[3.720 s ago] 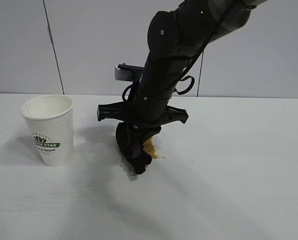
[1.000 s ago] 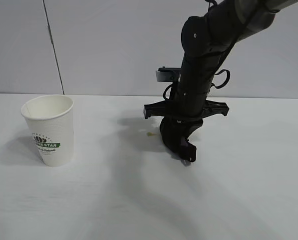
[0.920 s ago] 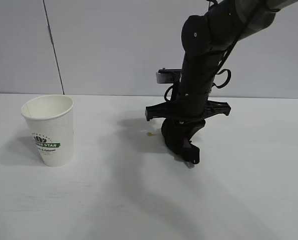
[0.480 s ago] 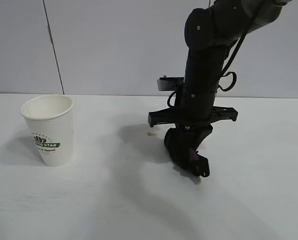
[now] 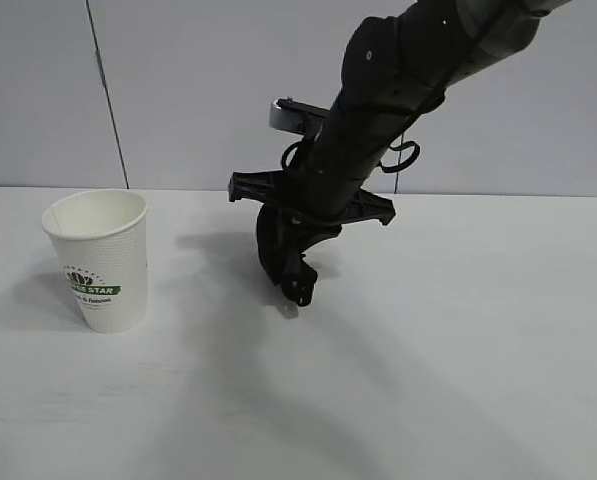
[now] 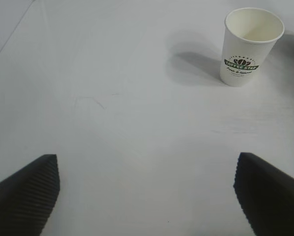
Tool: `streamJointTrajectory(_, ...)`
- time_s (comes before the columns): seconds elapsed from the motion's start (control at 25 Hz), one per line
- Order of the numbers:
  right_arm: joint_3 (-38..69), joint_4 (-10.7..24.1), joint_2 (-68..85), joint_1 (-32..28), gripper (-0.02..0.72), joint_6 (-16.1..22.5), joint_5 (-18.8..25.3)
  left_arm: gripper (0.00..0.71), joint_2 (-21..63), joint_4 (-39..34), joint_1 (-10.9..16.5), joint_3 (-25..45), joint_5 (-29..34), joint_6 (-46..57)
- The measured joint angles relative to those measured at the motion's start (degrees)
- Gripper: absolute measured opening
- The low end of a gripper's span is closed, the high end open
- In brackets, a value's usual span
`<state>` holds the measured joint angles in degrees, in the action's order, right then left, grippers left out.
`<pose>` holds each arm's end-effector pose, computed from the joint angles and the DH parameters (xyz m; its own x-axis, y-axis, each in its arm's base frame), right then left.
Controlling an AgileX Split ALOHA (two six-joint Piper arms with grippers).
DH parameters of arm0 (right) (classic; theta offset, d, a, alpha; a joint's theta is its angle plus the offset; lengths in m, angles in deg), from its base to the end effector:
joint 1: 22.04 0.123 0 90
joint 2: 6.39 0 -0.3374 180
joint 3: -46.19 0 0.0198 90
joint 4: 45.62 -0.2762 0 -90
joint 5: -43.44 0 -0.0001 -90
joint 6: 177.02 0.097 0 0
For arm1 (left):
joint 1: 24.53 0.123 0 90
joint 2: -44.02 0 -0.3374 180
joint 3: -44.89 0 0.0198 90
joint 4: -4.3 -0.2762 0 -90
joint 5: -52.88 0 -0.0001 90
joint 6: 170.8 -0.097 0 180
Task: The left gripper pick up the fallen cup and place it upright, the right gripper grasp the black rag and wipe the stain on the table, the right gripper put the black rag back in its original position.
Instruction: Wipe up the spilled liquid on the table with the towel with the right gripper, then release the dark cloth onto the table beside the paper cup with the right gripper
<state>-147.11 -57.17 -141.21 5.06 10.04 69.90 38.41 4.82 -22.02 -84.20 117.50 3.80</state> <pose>0.4727 0.2516 0.1533 -0.8651 -0.1076 -0.4899 -0.2487 0.9402 0.2327 -0.0333 -0.0023 0.2746 -0.5178 0.0676 -0.8528 0.0100 0.9973 0.0730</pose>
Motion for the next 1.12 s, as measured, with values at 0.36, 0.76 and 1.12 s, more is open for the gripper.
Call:
streamJointTrajectory(0.36, 0.0, 0.8, -2.4, -0.6, 0.071, 2.1, -1.9, 0.694, 0.0, 0.0, 0.0, 0.0, 0.0, 0.0)
streamJointTrajectory(0.76, -0.2, 3.8, -1.0, -6.3, 0.071, 2.3, 6.8, 0.694, 0.0, 0.0, 0.0, 0.0, 0.0, 0.0)
streamJointTrajectory(1.12, -0.4, 7.5, 0.9, -8.6, 0.071, -1.2, 24.4, 0.694, 0.0, 0.0, 0.0, 0.0, 0.0, 0.0)
